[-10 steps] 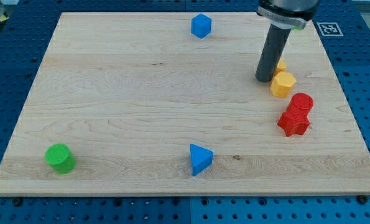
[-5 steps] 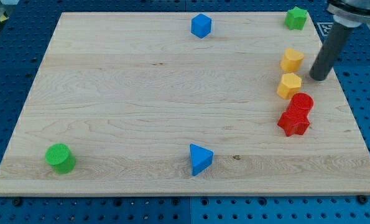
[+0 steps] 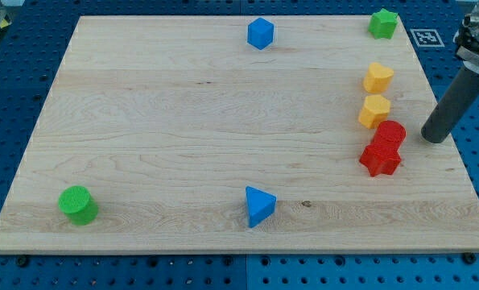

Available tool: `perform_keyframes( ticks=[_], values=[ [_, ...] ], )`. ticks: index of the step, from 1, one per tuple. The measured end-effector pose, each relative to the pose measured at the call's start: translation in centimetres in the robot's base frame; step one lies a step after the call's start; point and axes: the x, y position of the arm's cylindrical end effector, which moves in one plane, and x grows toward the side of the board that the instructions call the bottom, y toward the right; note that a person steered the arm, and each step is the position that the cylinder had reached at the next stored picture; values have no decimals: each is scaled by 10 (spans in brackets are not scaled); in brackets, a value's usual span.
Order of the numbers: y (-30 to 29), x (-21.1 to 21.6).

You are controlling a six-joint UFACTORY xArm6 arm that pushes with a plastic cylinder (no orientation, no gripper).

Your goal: Push the red circle slightly to the left

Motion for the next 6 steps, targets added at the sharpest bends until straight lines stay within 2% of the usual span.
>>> perform_keyframes(
  ticks=[6],
  values=[
    [-38, 1]
  ],
)
